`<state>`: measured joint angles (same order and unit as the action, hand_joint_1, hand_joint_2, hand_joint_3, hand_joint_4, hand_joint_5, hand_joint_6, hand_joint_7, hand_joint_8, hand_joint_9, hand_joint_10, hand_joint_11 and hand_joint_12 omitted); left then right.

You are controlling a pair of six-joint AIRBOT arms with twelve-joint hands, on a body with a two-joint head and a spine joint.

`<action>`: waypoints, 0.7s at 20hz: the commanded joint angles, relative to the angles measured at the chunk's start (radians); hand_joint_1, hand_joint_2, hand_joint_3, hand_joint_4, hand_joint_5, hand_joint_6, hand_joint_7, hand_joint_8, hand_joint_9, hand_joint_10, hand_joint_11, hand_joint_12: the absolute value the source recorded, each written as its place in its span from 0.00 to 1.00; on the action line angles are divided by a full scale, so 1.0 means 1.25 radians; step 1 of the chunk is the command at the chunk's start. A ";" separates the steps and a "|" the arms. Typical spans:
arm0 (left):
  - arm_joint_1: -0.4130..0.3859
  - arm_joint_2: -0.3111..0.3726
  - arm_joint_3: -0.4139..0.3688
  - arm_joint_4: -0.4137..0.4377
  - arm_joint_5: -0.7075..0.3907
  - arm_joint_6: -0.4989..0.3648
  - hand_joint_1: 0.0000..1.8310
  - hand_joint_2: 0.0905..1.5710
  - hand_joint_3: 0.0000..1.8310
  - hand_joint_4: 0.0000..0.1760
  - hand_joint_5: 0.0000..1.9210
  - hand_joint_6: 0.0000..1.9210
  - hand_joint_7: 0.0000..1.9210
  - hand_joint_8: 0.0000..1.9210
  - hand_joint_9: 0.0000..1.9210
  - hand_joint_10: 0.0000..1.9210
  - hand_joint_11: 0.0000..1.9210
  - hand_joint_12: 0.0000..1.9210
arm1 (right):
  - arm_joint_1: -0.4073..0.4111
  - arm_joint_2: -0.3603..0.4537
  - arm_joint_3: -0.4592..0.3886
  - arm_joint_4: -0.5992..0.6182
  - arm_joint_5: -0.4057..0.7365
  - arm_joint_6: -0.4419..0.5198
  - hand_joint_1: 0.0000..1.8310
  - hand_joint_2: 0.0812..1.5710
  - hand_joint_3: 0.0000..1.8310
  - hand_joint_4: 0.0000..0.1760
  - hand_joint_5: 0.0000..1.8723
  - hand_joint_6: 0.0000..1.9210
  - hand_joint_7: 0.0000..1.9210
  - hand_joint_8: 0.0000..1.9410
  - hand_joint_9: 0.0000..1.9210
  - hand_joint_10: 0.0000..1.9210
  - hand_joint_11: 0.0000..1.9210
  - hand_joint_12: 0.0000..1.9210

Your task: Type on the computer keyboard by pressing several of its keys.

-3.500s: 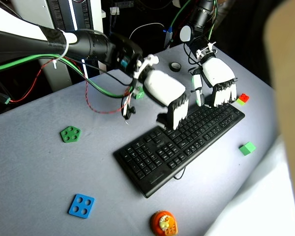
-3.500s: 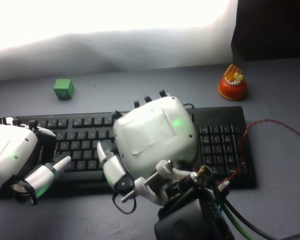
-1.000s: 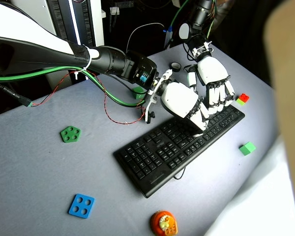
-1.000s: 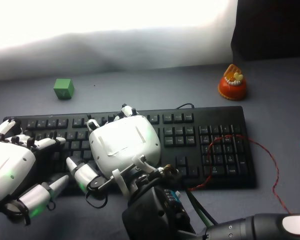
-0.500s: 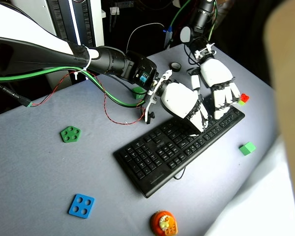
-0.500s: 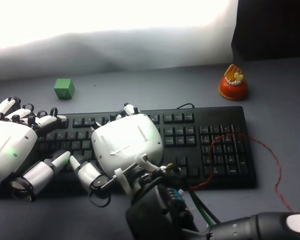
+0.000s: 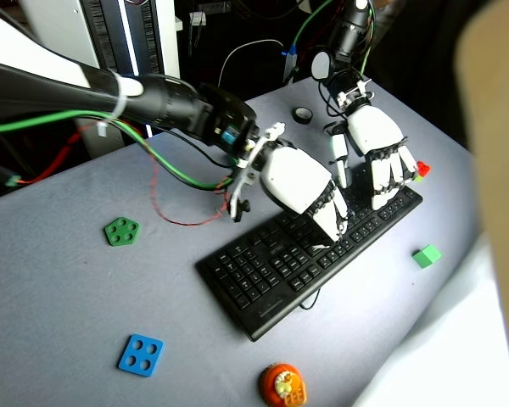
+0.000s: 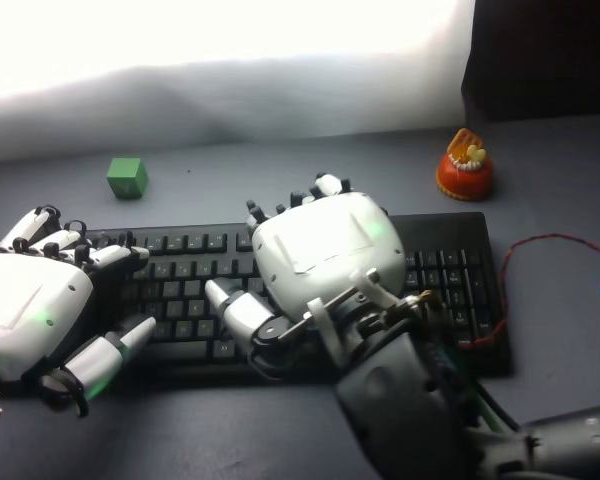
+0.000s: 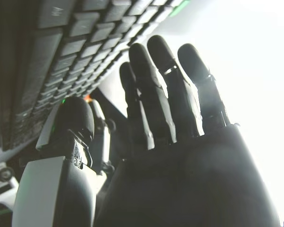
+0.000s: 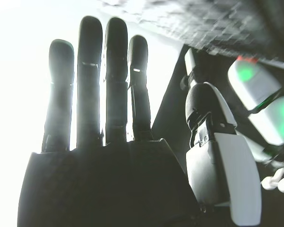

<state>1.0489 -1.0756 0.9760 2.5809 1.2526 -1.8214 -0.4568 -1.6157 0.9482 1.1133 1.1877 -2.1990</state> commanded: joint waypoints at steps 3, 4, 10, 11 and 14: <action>-0.006 -0.003 0.004 0.023 0.094 0.006 0.23 0.87 0.00 0.00 0.27 0.07 0.36 0.00 0.19 0.41 0.00 0.85 | 0.021 0.086 -0.073 -0.057 0.025 0.011 0.07 0.80 0.00 0.00 0.32 0.19 0.47 0.00 0.34 0.50 0.18 0.87; -0.005 -0.003 0.004 0.023 0.094 0.006 0.23 0.87 0.00 0.00 0.27 0.07 0.36 0.00 0.19 0.41 0.00 0.85 | 0.022 0.096 -0.082 -0.054 0.021 0.015 0.07 0.80 0.00 0.00 0.32 0.19 0.47 0.00 0.34 0.50 0.18 0.87; -0.003 -0.005 0.007 0.023 0.094 0.008 0.53 0.74 0.00 0.00 0.23 0.06 0.30 0.00 0.14 0.44 0.00 0.84 | 0.021 0.164 -0.148 -0.014 0.033 -0.025 0.05 0.81 0.00 0.00 0.30 0.20 0.46 0.00 0.33 0.50 0.16 0.88; -0.005 -0.006 0.007 0.023 0.094 0.008 0.59 0.72 0.00 0.04 0.19 0.05 0.25 0.00 0.09 0.47 0.00 0.81 | 0.019 0.171 -0.154 -0.013 0.033 -0.028 0.05 0.81 0.00 0.00 0.31 0.21 0.46 0.00 0.34 0.50 0.17 0.87; -0.007 -0.007 0.005 0.023 0.094 0.008 0.64 0.70 0.00 0.12 0.17 0.04 0.23 0.00 0.07 0.48 0.00 0.78 | 0.021 0.184 -0.161 -0.013 0.028 -0.022 0.06 0.80 0.00 0.00 0.31 0.20 0.46 0.00 0.34 0.48 0.18 0.86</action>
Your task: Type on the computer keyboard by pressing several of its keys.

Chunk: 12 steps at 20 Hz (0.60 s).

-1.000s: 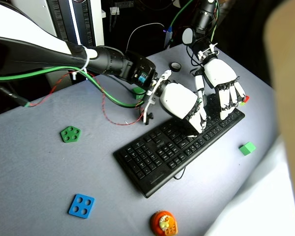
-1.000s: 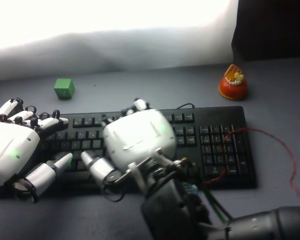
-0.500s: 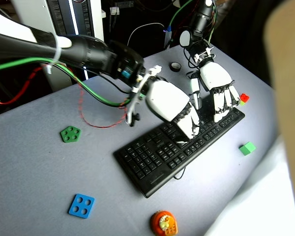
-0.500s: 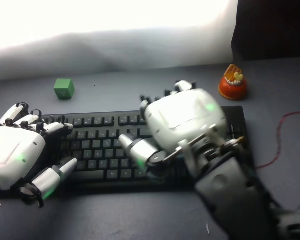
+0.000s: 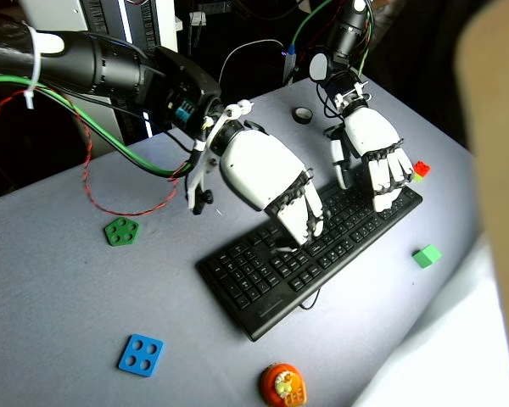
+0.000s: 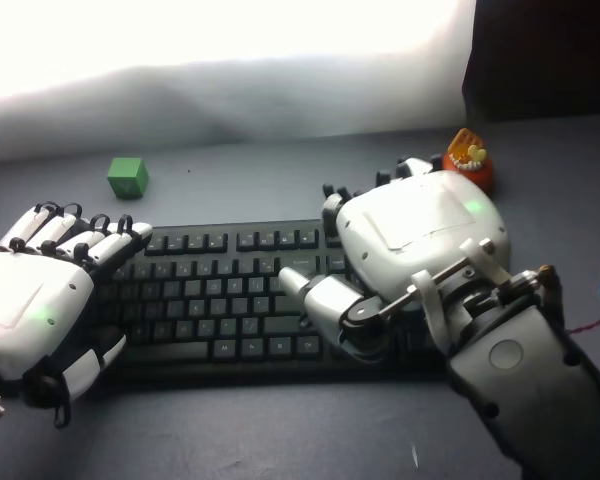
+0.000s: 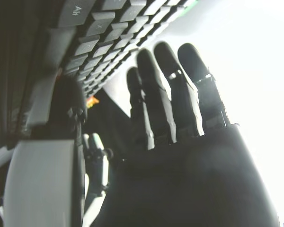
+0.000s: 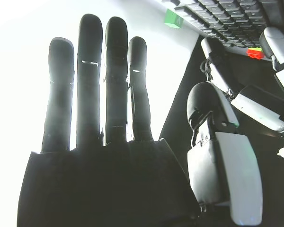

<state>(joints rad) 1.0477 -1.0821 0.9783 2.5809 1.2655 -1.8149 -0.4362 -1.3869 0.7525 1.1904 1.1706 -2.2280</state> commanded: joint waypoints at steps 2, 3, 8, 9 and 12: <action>-0.005 -0.001 0.003 0.023 0.084 0.003 0.56 0.73 0.00 0.14 0.15 0.03 0.22 0.00 0.06 0.49 0.00 0.78 | 0.010 0.006 -0.007 -0.074 0.036 0.013 0.06 0.80 0.00 0.00 0.31 0.20 0.46 0.00 0.34 0.49 0.17 0.87; -0.005 0.000 0.004 0.023 0.084 0.003 0.49 0.75 0.01 0.09 0.18 0.04 0.24 0.01 0.09 0.47 0.00 0.79 | 0.013 0.009 -0.009 -0.074 0.035 0.016 0.06 0.80 0.00 0.00 0.32 0.21 0.46 0.00 0.34 0.49 0.18 0.87; -0.012 0.031 -0.013 0.023 0.083 -0.001 0.10 0.86 0.01 0.00 0.23 0.04 0.30 0.02 0.15 0.41 0.00 0.80 | 0.015 0.041 -0.035 -0.074 -0.001 0.053 0.07 0.80 0.00 0.00 0.32 0.22 0.47 0.01 0.35 0.49 0.19 0.86; -0.014 0.044 -0.021 0.023 0.079 -0.001 0.06 0.87 0.01 0.00 0.23 0.04 0.31 0.02 0.15 0.41 0.00 0.80 | 0.016 0.041 -0.035 -0.074 -0.001 0.052 0.07 0.80 0.00 0.00 0.32 0.22 0.47 0.00 0.35 0.48 0.19 0.87; -0.024 0.094 -0.042 0.023 0.077 -0.001 0.04 0.88 0.01 0.00 0.25 0.04 0.33 0.02 0.17 0.42 0.00 0.83 | 0.019 0.044 -0.035 -0.075 -0.003 0.038 0.08 0.80 0.00 0.00 0.33 0.21 0.48 0.00 0.35 0.49 0.18 0.87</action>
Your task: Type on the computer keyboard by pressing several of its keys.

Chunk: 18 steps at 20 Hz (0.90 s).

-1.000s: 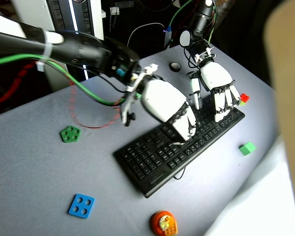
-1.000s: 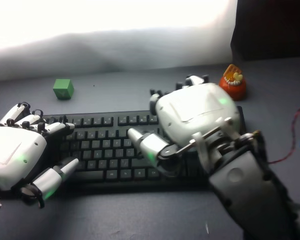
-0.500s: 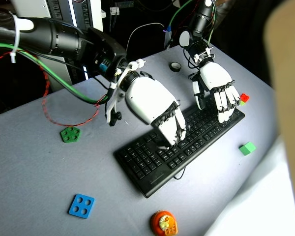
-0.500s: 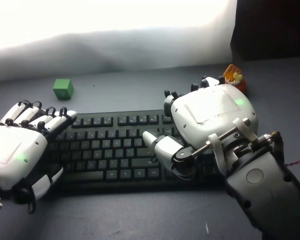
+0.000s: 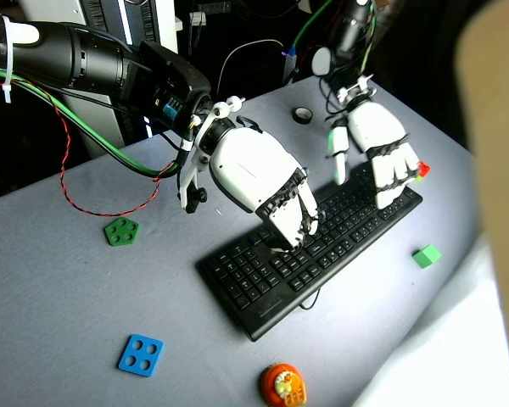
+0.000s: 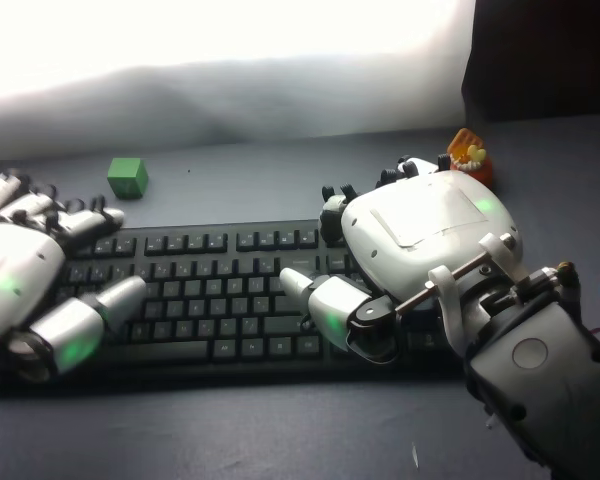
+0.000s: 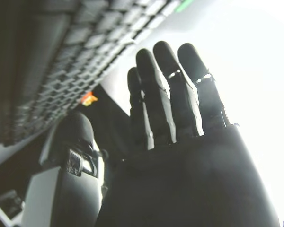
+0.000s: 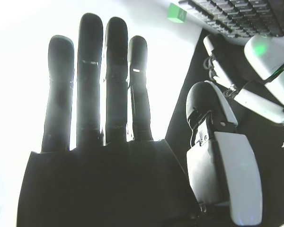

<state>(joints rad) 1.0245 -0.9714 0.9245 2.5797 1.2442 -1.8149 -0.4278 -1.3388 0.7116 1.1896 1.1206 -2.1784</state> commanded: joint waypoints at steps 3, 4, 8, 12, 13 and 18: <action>-0.012 0.043 -0.020 0.024 0.081 -0.003 0.09 0.87 0.00 0.00 0.30 0.05 0.37 0.03 0.19 0.43 0.00 0.85 | 0.013 0.012 -0.003 -0.075 0.038 -0.023 0.06 0.81 0.00 0.00 0.34 0.21 0.49 0.01 0.35 0.49 0.17 0.87; -0.018 0.060 -0.030 0.024 0.075 -0.004 0.07 0.88 0.00 0.00 0.31 0.05 0.39 0.04 0.19 0.46 0.00 0.86 | 0.013 0.019 -0.003 -0.075 0.039 -0.024 0.07 0.80 0.00 0.00 0.41 0.22 0.54 0.03 0.39 0.50 0.18 0.87; -0.043 0.107 -0.056 0.024 0.048 -0.004 0.07 0.88 0.00 0.00 0.39 0.27 0.45 0.25 0.27 0.55 0.04 0.88 | 0.012 0.052 -0.007 -0.075 0.027 -0.024 0.10 0.79 0.00 0.00 0.55 0.40 0.57 0.47 0.45 0.76 0.30 0.99; -0.051 0.150 -0.082 0.024 0.039 -0.006 0.07 0.89 0.00 0.00 0.44 0.61 0.48 0.75 0.45 0.90 0.36 1.00 | 0.004 0.077 -0.014 -0.075 0.009 -0.031 0.14 0.80 0.00 0.00 0.54 0.62 0.62 0.74 0.58 0.95 0.49 1.00; -0.052 0.157 -0.087 0.024 0.038 -0.007 0.07 0.89 0.00 0.00 0.44 0.61 0.48 0.75 0.45 0.90 0.36 1.00 | 0.005 0.079 -0.014 -0.075 0.010 -0.031 0.14 0.80 0.00 0.00 0.54 0.62 0.62 0.74 0.58 0.95 0.49 1.00; -0.060 0.188 -0.110 0.023 0.025 -0.011 0.29 0.92 0.00 0.00 0.55 0.98 0.66 0.94 0.68 1.00 0.65 1.00 | 0.011 0.087 -0.014 -0.075 0.010 -0.031 0.43 0.89 0.00 0.98 0.69 0.97 0.73 1.00 0.75 1.00 0.69 1.00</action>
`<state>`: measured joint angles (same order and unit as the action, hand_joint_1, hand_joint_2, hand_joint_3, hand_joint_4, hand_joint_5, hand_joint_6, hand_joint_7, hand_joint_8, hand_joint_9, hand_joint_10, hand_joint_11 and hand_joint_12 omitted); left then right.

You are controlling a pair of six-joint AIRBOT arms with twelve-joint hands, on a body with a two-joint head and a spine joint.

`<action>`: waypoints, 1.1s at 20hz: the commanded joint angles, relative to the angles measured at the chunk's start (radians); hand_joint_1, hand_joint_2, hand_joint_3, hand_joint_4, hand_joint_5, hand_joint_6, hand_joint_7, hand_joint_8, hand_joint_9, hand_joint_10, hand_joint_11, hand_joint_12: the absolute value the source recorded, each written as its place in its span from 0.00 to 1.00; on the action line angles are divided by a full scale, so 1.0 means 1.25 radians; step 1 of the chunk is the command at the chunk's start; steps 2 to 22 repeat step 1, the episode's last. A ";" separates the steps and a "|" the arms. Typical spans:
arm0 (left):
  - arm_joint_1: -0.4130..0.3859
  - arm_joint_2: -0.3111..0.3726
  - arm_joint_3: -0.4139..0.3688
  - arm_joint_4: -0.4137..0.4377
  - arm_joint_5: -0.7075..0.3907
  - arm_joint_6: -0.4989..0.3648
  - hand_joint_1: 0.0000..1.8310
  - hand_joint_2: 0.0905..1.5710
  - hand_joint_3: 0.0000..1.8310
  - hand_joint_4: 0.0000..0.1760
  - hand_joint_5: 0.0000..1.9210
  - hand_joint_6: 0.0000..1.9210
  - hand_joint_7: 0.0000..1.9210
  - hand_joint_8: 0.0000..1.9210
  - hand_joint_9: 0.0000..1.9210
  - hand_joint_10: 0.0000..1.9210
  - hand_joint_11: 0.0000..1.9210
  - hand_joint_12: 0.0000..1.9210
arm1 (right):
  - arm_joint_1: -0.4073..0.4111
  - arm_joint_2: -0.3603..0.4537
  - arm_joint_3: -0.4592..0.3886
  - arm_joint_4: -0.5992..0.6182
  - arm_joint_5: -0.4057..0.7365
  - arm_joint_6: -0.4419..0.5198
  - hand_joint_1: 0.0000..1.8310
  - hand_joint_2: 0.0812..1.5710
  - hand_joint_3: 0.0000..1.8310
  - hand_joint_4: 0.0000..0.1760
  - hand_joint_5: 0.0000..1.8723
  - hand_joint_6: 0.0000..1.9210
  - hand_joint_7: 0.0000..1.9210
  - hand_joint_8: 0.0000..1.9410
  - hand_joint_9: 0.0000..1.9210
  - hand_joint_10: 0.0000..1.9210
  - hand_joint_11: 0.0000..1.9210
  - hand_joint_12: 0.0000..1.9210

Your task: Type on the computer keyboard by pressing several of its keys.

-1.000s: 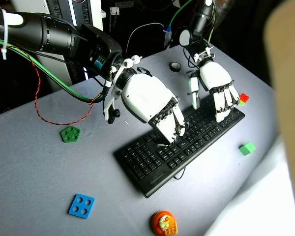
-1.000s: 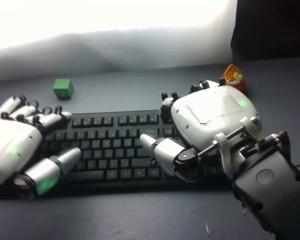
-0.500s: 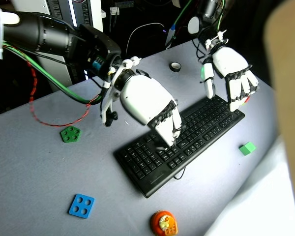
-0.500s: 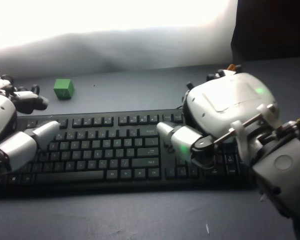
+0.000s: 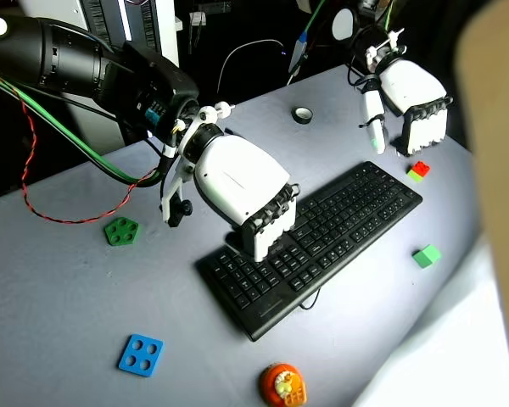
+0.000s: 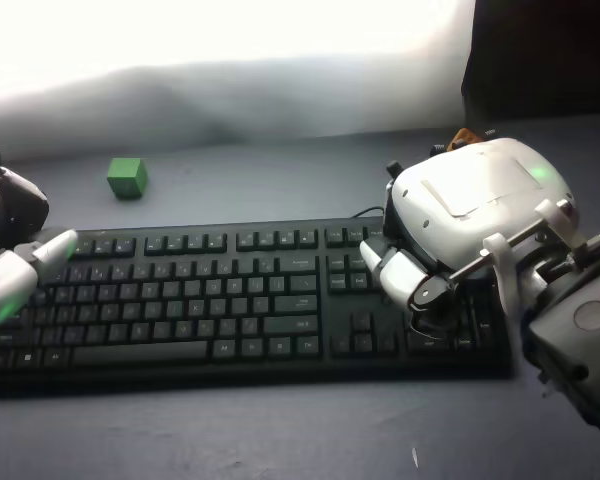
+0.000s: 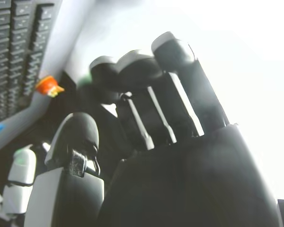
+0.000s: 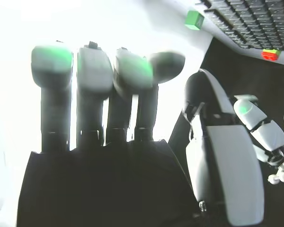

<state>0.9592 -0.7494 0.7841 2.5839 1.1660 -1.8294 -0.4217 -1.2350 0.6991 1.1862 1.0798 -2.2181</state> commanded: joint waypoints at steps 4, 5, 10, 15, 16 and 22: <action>-0.011 0.012 0.001 0.020 0.083 0.000 0.29 0.93 0.00 0.00 0.55 0.96 0.66 0.93 0.67 1.00 0.65 1.00 | 0.006 0.005 -0.004 -0.073 0.043 0.001 0.42 0.89 0.00 1.00 0.70 0.97 0.74 1.00 0.76 1.00 0.70 1.00; -0.011 0.012 0.001 0.020 0.083 0.000 0.29 0.93 0.00 0.00 0.55 0.96 0.66 0.93 0.67 1.00 0.65 1.00 | 0.006 0.005 -0.004 -0.073 0.043 0.001 0.42 0.89 0.00 1.00 0.70 0.97 0.74 1.00 0.76 1.00 0.70 1.00; -0.011 0.012 0.001 0.020 0.083 0.000 0.29 0.93 0.00 0.00 0.55 0.96 0.66 0.93 0.67 1.00 0.65 1.00 | 0.006 0.005 -0.004 -0.073 0.043 0.001 0.42 0.89 0.00 1.00 0.70 0.97 0.74 1.00 0.76 1.00 0.70 1.00; -0.011 0.012 0.001 0.020 0.083 0.000 0.29 0.93 0.00 0.00 0.55 0.96 0.66 0.93 0.67 1.00 0.65 1.00 | 0.006 0.005 -0.004 -0.073 0.043 0.001 0.42 0.89 0.00 1.00 0.70 0.97 0.74 1.00 0.76 1.00 0.70 1.00; -0.011 0.012 0.001 0.020 0.083 0.000 0.29 0.93 0.00 0.00 0.55 0.96 0.66 0.93 0.67 1.00 0.65 1.00 | 0.006 0.005 -0.004 -0.073 0.043 0.001 0.42 0.89 0.00 1.00 0.70 0.97 0.74 1.00 0.76 1.00 0.70 1.00; -0.011 0.012 0.001 0.020 0.083 0.000 0.29 0.93 0.00 0.00 0.55 0.96 0.66 0.93 0.67 1.00 0.65 1.00 | 0.006 0.005 -0.004 -0.073 0.043 0.001 0.42 0.89 0.00 1.00 0.70 0.97 0.74 1.00 0.76 1.00 0.70 1.00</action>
